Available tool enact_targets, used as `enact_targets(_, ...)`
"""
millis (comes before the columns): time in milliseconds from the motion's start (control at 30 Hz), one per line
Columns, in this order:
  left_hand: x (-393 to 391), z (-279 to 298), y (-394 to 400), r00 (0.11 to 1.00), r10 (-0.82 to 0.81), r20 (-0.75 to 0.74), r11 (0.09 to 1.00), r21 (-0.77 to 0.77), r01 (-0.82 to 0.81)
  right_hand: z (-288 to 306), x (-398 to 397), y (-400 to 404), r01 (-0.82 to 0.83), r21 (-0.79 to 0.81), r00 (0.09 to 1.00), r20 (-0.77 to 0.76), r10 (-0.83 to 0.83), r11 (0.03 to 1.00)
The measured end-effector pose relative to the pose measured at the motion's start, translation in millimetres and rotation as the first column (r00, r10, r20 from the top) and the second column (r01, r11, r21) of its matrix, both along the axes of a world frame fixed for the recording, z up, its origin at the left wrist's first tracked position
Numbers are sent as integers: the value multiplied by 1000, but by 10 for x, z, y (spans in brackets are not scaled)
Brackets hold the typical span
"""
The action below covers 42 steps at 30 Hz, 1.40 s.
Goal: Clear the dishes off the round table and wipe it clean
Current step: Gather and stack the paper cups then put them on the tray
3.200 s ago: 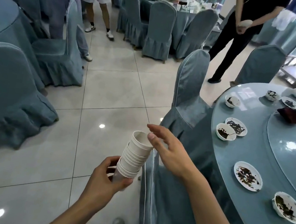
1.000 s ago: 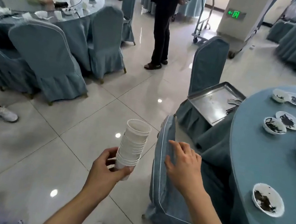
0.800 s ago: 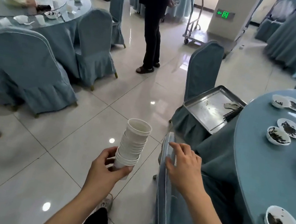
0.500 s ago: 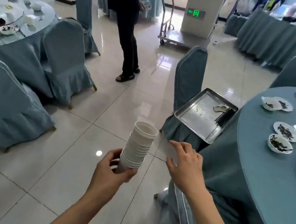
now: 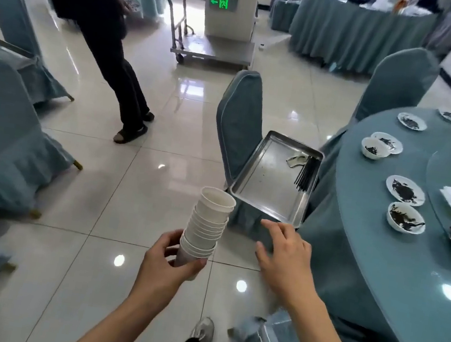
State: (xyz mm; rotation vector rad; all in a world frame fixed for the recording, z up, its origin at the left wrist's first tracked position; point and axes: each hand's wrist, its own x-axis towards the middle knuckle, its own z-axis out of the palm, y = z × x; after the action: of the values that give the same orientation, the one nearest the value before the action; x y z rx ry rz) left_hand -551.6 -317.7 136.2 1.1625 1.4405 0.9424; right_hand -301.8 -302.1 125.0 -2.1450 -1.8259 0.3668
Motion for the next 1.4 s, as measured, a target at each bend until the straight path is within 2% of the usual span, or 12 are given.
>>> enact_targets(200, 275, 91, 1083, 991, -116, -62, 993, -4, 116, 18, 271, 917, 48, 5, 997, -53, -48, 999)
enact_targets(333, 481, 64, 1627, 989, -136, -59, 991, -7, 136, 41, 439, 1406, 88, 0, 994, -64, -87, 996)
enact_targets(767, 1517, -277, 3748, 924, -372, -94, 928, -35, 370, -101, 1368, 2837, 282, -19, 959, 12, -282, 959)
enact_targets(933, 1817, -462, 4643, 884, -454, -116, 891, -66, 449, -179, 1616, 3467, 340, -105, 940, 19, -340, 934)
enact_targets(1200, 2357, -1033, 5722, 839, -529, -125, 844, -174, 507, -523, 2021, 4233, 394, -180, 916, 1, -401, 901)
enact_targets(1400, 2952, -1775, 6487, 826, -524, -209, 848, -217, 484, -1201, 2437, 4883, 388, -269, 901, -92, -425, 881)
